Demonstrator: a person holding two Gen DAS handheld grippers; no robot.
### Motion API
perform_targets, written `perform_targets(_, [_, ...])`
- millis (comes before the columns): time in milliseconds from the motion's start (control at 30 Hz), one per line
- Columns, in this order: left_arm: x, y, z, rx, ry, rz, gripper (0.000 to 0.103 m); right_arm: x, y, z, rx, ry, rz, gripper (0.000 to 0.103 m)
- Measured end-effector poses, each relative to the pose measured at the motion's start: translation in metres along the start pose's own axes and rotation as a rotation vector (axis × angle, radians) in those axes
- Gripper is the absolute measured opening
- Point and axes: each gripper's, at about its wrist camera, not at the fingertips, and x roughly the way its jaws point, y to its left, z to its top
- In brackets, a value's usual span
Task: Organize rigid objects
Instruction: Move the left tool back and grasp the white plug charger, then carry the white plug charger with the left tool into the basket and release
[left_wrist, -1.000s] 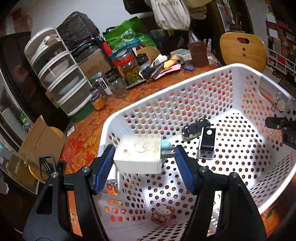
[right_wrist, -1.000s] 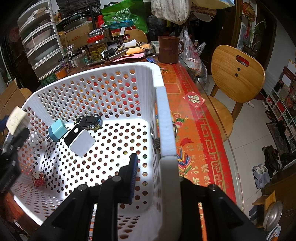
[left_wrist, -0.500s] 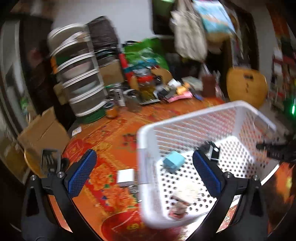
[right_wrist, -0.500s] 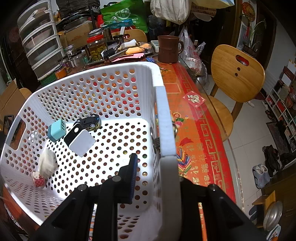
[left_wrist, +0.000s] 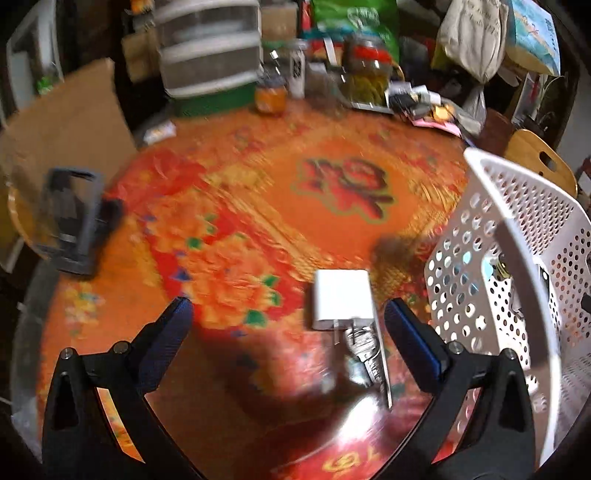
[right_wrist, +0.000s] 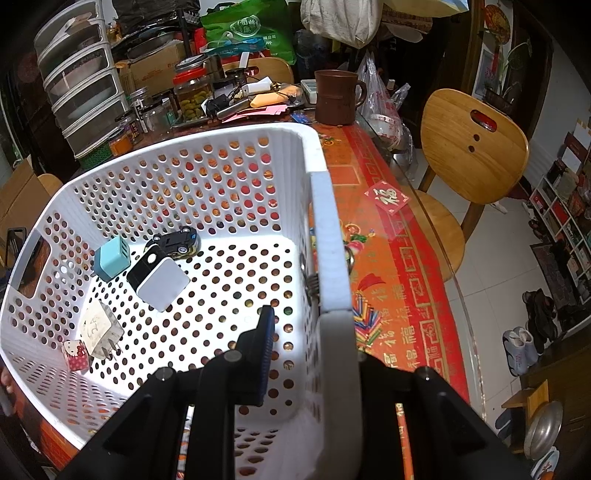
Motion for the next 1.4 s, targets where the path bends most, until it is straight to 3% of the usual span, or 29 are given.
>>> perform_targets(267, [0.045, -0.011, 0.007, -0.009, 0.072, 0.008, 0.094, 0.000, 0.001, 0.000, -0.005, 0.002, 0.000, 0.022])
perform_targets(367, [0.042, -0.016, 0.005, 0.000, 0.071, 0.009, 0.082, 0.000, 0.001, 0.000, -0.005, 0.003, 0.000, 0.022])
perform_targets(433, [0.039, -0.018, 0.006, 0.003, 0.075, 0.013, 0.059, 0.000, 0.001, 0.000, -0.007, 0.003, 0.000, 0.022])
perform_targets(500, [0.037, -0.021, 0.007, 0.006, 0.083, 0.002, 0.052, 0.000, 0.001, 0.001, -0.007, 0.003, -0.002, 0.022])
perform_targets(700, [0.052, -0.020, 0.001, -0.001, 0.141, 0.003, 0.054, 0.000, 0.000, 0.001, -0.008, 0.004, -0.001, 0.022])
perform_targets(767, [0.051, -0.019, -0.001, -0.001, 0.128, 0.001, 0.050, 0.000, -0.001, 0.001, -0.008, 0.004, -0.001, 0.021])
perform_targets(800, [0.048, -0.019, -0.002, 0.000, 0.121, -0.004, 0.041, 0.000, 0.000, 0.001, -0.008, 0.004, 0.000, 0.021])
perform_targets(933, [0.034, -0.014, -0.004, -0.014, 0.084, -0.010, 0.041, 0.000, -0.001, 0.001, -0.009, 0.003, 0.001, 0.022])
perform_targets(1033, [0.013, -0.010, -0.003, -0.001, 0.033, 0.030, 0.041, 0.000, -0.002, 0.001, -0.011, 0.003, 0.002, 0.022])
perform_targets(1400, [-0.100, 0.005, 0.001, 0.001, -0.181, 0.141, 0.041, 0.000, -0.002, 0.001, -0.013, 0.004, -0.002, 0.022])
